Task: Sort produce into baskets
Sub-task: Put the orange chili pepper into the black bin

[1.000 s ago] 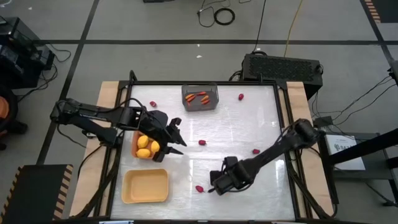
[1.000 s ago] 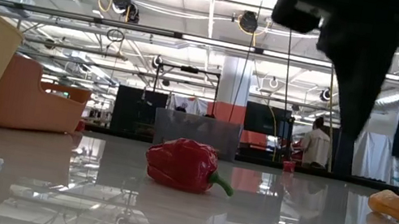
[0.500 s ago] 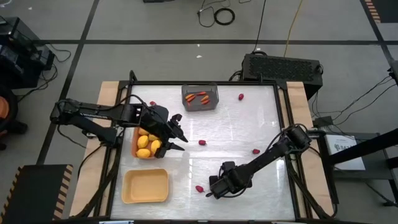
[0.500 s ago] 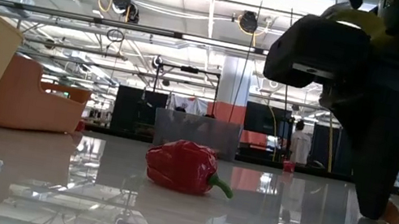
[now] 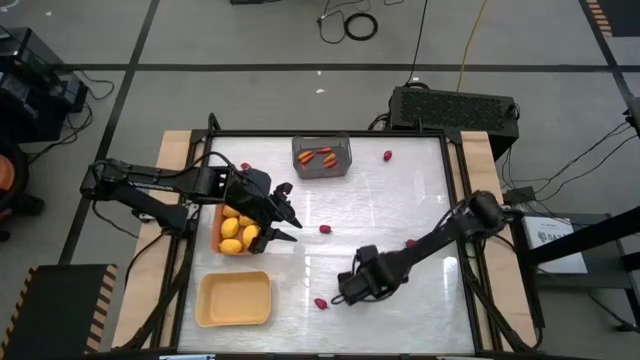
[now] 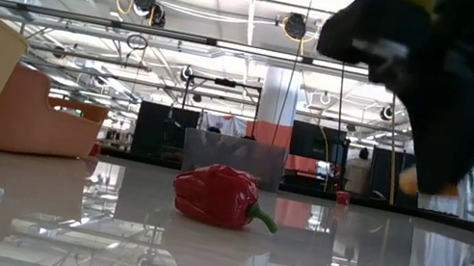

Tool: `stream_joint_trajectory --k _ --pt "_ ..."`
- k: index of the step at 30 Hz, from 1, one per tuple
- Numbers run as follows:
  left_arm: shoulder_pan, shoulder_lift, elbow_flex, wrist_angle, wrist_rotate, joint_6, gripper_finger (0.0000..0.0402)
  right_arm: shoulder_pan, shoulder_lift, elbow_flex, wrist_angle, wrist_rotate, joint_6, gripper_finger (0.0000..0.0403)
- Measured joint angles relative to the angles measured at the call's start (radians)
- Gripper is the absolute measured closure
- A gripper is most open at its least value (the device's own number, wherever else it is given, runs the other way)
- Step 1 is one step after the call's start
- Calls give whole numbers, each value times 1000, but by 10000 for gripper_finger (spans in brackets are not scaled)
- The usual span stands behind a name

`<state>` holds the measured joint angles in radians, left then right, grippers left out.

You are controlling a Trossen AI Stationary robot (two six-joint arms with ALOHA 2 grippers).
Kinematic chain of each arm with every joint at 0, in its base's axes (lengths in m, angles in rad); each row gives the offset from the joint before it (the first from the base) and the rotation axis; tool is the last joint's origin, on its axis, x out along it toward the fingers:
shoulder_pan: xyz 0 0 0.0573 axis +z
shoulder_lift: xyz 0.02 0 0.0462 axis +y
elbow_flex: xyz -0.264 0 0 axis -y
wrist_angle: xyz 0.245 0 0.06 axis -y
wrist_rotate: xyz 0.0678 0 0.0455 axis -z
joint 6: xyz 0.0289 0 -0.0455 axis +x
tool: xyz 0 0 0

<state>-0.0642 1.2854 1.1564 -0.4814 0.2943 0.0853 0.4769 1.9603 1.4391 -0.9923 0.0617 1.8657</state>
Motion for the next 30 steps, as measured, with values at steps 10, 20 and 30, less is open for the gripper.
stream_joint_trajectory --k 10,20,30 --pt "-1 0 0 -19 0 -27 226 -272 -167 0 -20 270 -418 396" --pt "-1 0 0 -121 -70 -112 226 -711 -172 2 409 93 -1039 399" --pt "-1 0 0 -217 -215 -246 226 -953 -144 0 502 -22 -1196 385"
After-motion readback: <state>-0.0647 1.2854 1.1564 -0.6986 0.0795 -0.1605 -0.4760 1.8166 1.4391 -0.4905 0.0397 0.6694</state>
